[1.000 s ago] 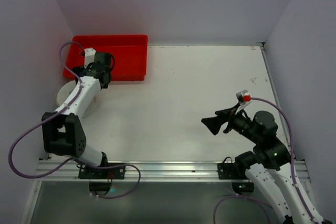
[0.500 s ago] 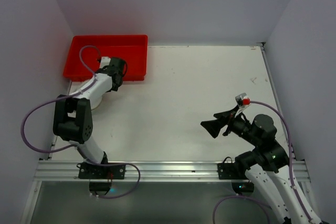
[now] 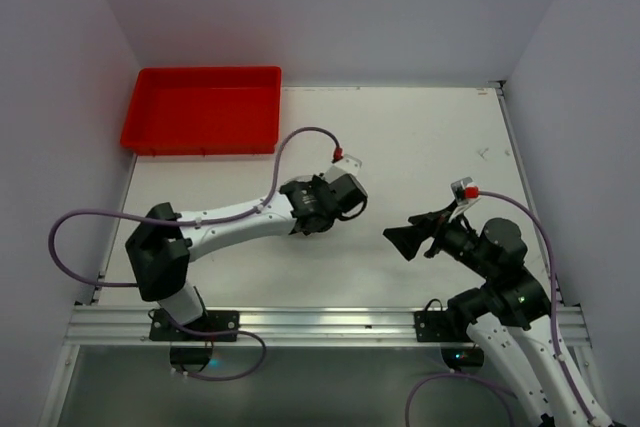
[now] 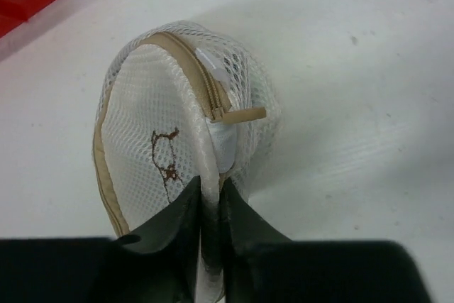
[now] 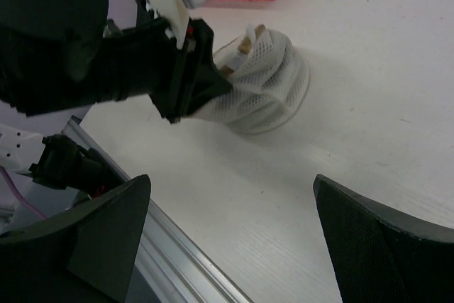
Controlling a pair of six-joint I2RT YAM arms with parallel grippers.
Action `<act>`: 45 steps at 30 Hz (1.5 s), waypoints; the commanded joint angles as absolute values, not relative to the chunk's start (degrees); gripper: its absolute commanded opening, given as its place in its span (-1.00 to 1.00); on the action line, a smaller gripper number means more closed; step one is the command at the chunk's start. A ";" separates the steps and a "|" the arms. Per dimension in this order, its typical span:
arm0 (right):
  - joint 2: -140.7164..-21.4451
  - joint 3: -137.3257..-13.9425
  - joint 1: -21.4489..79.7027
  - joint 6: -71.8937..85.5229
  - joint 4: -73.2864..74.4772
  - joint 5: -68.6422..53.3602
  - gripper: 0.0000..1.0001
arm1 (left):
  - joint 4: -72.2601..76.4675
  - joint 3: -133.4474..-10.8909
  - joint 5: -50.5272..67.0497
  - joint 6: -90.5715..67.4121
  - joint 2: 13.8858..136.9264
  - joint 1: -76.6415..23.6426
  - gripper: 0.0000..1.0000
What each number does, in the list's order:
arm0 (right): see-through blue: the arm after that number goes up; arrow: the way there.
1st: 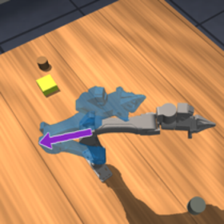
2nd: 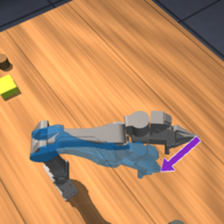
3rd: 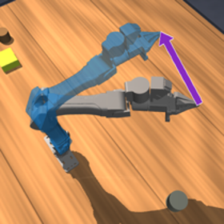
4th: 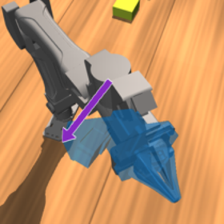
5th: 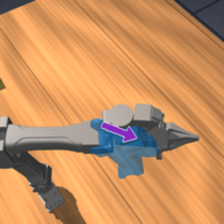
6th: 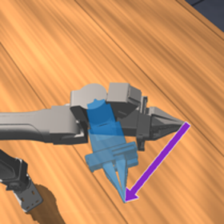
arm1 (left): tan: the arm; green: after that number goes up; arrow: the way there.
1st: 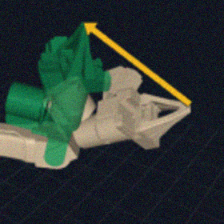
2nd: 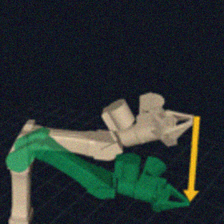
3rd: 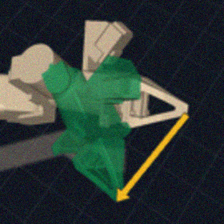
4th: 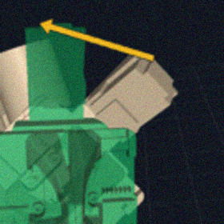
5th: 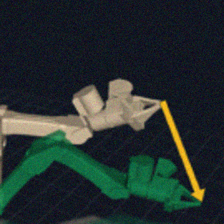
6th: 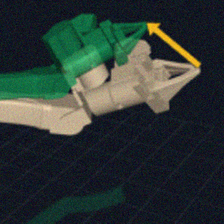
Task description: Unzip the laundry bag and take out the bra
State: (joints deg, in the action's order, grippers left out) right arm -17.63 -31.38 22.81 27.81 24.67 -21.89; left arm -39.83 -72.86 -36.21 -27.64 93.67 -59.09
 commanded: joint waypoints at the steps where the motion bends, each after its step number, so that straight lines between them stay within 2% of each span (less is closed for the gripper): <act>1: -18.11 -31.11 22.76 29.62 23.73 -18.02 0.97 | -44.46 -77.60 -36.39 -31.90 97.29 -64.68 -0.30; 3: -18.11 -31.38 22.76 29.71 24.34 -16.88 0.97 | -45.52 -79.70 -34.73 -33.04 97.30 -66.53 -0.01; 4: -18.19 -31.38 22.68 29.71 24.43 -15.66 0.97 | -46.31 -80.15 -33.85 -33.66 96.77 -66.71 0.29; 7: -18.81 -31.81 22.76 30.41 24.35 -14.33 0.94 | -47.11 -82.08 -30.69 -35.68 93.10 -66.71 0.77; 10: -21.17 -32.17 22.76 30.76 23.65 -13.98 0.82 | -47.37 -84.19 -28.92 -35.69 88.88 -66.27 0.94; 16: -28.55 -32.08 22.68 31.55 16.53 -17.83 0.51 | -40.10 -81.13 -18.67 -28.40 81.05 -57.77 0.93; 19: -35.14 -32.25 22.94 31.82 12.05 -19.42 0.46 | -34.66 -77.96 -10.56 -22.25 80.16 -49.42 0.93; 25: -48.68 -36.56 25.75 28.92 7.21 -21.71 0.33 | -30.32 -77.69 1.56 -14.68 84.37 -41.94 0.89; 32: -58.26 -40.34 30.75 27.60 3.09 -21.71 0.16 | -26.99 -75.32 8.25 -14.16 86.92 -37.45 0.88; 39: -65.21 -42.80 32.52 27.86 0.35 -23.82 0.02 | -27.94 -79.98 19.23 -7.56 92.89 -34.46 0.88; 45: -68.20 -44.30 32.70 27.07 0.70 -24.17 -0.11 | -29.97 -82.09 21.01 -4.22 95.71 -33.40 0.87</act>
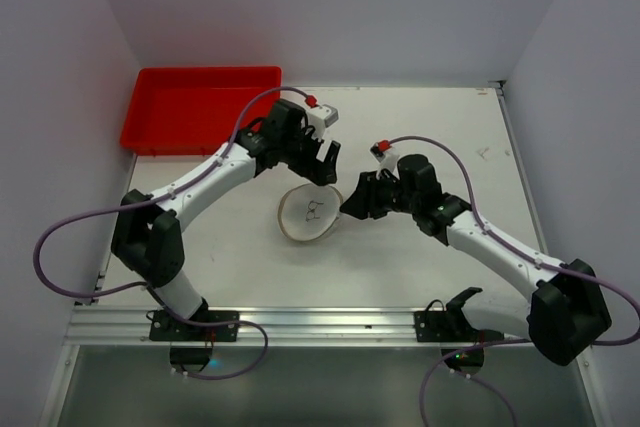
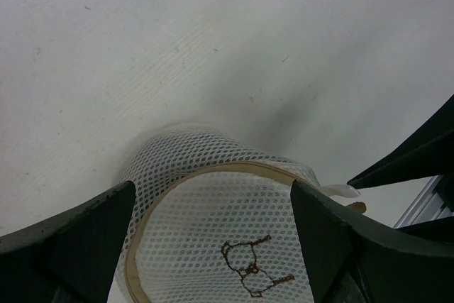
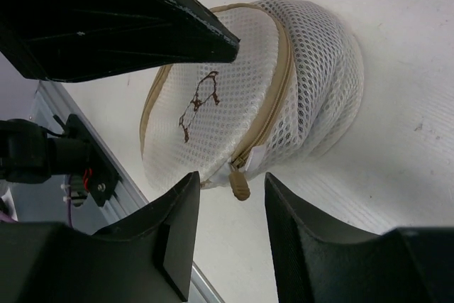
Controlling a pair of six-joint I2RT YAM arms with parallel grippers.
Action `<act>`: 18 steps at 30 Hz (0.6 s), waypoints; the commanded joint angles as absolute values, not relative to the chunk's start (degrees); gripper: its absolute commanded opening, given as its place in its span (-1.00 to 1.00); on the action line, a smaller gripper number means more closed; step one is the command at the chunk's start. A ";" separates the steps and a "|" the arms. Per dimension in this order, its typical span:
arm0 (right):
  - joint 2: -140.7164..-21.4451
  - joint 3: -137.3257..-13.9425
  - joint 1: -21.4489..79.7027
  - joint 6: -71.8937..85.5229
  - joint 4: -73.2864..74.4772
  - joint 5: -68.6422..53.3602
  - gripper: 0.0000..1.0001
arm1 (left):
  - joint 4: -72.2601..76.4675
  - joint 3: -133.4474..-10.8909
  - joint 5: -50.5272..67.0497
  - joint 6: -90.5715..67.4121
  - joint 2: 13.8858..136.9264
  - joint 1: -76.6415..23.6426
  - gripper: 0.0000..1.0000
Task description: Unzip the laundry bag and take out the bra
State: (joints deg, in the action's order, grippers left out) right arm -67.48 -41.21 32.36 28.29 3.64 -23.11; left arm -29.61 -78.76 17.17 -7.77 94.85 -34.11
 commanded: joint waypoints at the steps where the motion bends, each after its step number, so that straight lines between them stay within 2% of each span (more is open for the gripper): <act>1: -68.29 -44.21 32.78 27.07 0.70 -24.00 -0.13 | -30.58 -82.35 21.27 -3.87 95.97 -33.31 0.88; 5: -68.99 -43.33 32.78 27.33 0.35 -24.52 -0.25 | -31.81 -82.88 23.03 -1.06 97.20 -33.22 0.88; 16: -70.49 -43.59 32.87 26.63 1.49 -24.87 -0.39 | -36.12 -86.22 20.14 1.41 99.93 -33.13 0.88; 18: -70.23 -43.42 32.87 26.63 1.93 -24.87 -0.53 | -36.73 -85.78 18.90 -1.73 99.15 -33.05 0.88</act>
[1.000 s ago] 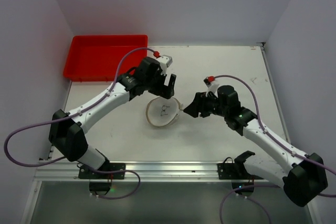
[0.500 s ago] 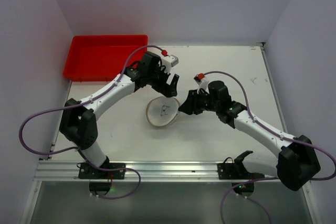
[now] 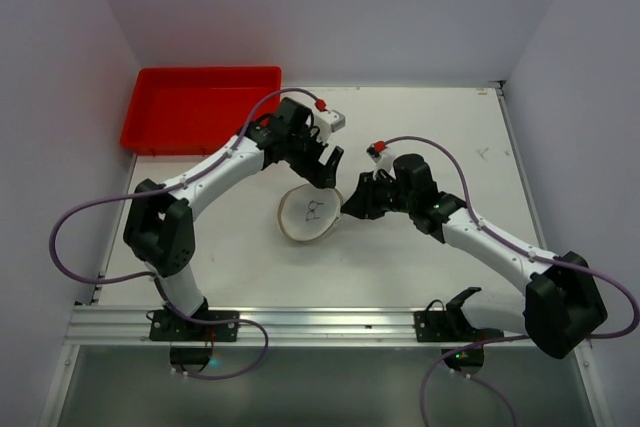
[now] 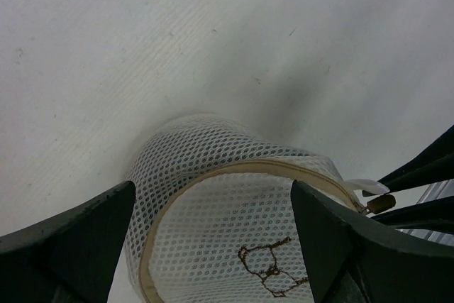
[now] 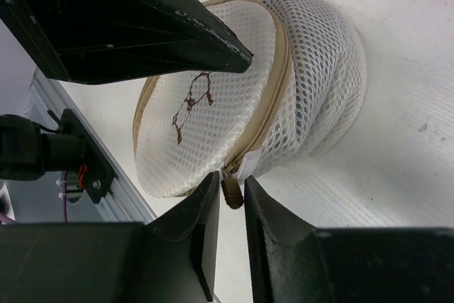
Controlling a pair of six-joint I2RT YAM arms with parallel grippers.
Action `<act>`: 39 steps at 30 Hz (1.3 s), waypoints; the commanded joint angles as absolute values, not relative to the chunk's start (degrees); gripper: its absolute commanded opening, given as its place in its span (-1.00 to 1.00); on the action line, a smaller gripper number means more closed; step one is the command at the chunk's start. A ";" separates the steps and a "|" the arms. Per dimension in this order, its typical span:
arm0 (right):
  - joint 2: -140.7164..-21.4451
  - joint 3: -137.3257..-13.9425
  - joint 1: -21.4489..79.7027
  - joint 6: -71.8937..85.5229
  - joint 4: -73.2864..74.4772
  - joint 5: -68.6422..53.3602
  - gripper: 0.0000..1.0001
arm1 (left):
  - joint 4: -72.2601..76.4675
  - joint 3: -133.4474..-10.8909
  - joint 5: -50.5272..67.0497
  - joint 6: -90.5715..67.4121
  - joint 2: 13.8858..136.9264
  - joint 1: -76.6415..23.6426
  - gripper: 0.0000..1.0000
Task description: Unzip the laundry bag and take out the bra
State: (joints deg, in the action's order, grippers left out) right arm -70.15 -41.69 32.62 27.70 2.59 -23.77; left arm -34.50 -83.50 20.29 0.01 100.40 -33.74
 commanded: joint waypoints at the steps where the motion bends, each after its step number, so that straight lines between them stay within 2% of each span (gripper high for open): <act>1: -70.05 -43.50 32.87 26.63 2.19 -24.96 -0.56 | -37.52 -85.43 17.50 -2.98 98.62 -33.05 0.88; 4: -69.17 -43.42 32.87 26.54 3.16 -24.96 -0.77 | -37.97 -81.93 13.47 -9.83 94.50 -33.05 0.89; 5: -69.00 -43.33 32.87 26.46 3.43 -24.87 -0.90 | -38.14 -79.22 11.88 -14.28 93.00 -33.05 0.89; 7: -68.21 -43.16 32.78 26.54 4.13 -24.70 -1.00 | -37.71 -76.22 7.50 -20.01 87.73 -33.13 0.90; 11: -66.10 -40.96 32.87 30.65 0.37 -23.91 -1.00 | -35.17 -62.81 2.47 -39.05 76.31 -33.31 0.91; 15: -64.78 -37.98 34.18 35.06 -5.08 -20.67 -1.00 | -31.38 -52.22 1.14 -51.05 63.40 -34.10 0.92; 24: -64.25 -35.16 41.22 39.02 -10.63 -10.47 -1.00 | -27.96 -46.50 -5.71 -68.28 59.94 -44.21 0.90; 29: -64.42 -34.72 43.85 40.16 -11.34 -6.86 -1.00 | -23.82 -42.64 -6.24 -74.34 59.85 -44.82 0.73; 32: -64.60 -34.63 44.91 40.25 -11.69 -5.98 -1.00 | -21.63 -40.87 -7.20 -76.02 59.68 -44.82 0.56; 35: -65.48 -35.07 45.53 40.43 -11.25 -6.33 -1.00 | -19.52 -39.82 -9.05 -77.16 59.50 -44.83 0.15; 36: -65.57 -35.24 45.70 40.34 -10.90 -6.15 -1.00 | -19.08 -39.64 -9.57 -76.99 59.24 -44.82 -0.31; 39: -64.60 -35.42 45.70 39.12 -7.22 -3.53 -1.00 | -21.43 -40.08 -12.56 -75.77 58.63 -44.48 -0.97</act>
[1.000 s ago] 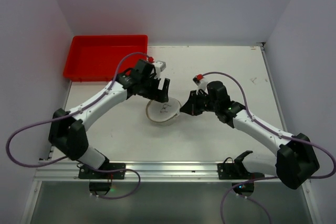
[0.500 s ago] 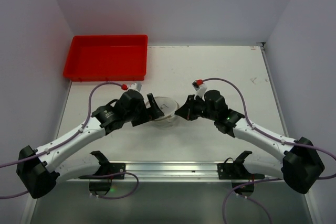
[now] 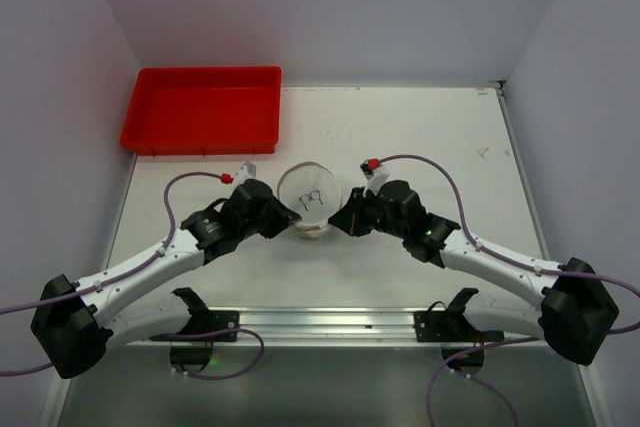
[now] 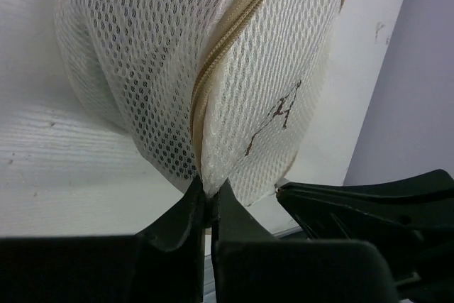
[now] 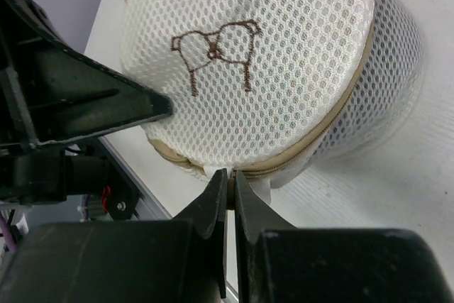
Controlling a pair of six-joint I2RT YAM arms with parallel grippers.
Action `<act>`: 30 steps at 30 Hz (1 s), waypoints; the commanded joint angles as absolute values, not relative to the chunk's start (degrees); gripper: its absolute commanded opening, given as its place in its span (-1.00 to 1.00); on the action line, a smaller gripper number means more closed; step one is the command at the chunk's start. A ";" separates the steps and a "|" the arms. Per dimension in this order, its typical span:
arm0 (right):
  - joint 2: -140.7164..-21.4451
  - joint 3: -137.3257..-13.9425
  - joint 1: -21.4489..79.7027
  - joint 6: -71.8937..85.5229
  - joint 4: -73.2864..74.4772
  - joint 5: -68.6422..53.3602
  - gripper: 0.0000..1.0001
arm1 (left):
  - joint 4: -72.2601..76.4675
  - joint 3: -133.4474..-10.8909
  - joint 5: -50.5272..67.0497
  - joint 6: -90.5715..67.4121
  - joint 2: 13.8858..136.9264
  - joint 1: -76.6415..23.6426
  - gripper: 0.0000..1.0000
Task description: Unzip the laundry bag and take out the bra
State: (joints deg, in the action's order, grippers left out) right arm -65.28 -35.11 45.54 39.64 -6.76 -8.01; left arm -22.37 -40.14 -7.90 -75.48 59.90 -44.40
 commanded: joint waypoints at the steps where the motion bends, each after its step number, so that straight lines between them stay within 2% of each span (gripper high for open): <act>1: -63.38 -35.33 45.70 37.89 -5.90 -2.73 -1.00 | -22.23 -40.34 -13.00 -74.98 58.54 -43.17 -1.00; 4: -60.74 -34.54 45.44 34.81 -0.98 3.50 -1.00 | -23.64 -39.73 -10.65 -70.85 57.22 -38.44 -1.00; 8: -56.79 -32.17 40.01 31.56 3.68 4.66 -1.00 | -23.12 -39.81 -5.37 -61.12 56.69 -32.44 -1.00; 11: -55.73 -30.68 35.27 31.20 5.09 3.26 -1.00 | -24.08 -43.05 1.56 -50.94 60.19 -28.40 -1.00; 16: -55.28 -31.64 34.10 28.48 6.33 0.63 -1.00 | -24.88 -48.24 13.58 -36.60 68.98 -21.54 -1.00; 23: -57.30 -32.52 36.56 30.40 2.38 -7.65 -1.00 | -23.30 -60.46 25.74 -30.94 81.29 -20.65 -1.00; 26: -57.83 -32.26 37.44 34.35 0.36 -7.03 -1.00 | -18.91 -60.65 30.22 -34.53 81.91 -20.74 -0.51; 27: -58.09 -32.26 37.70 35.67 -0.52 -6.86 -1.00 | -16.63 -60.47 31.37 -35.76 81.91 -20.92 -0.25; 29: -59.49 -32.34 38.93 39.19 -3.50 -6.15 -1.00 | -15.30 -59.77 31.91 -39.70 81.39 -21.62 0.12; 30: -60.20 -32.87 39.46 39.98 -4.04 -5.80 -1.00 | -14.42 -59.50 30.34 -40.94 81.04 -22.75 0.52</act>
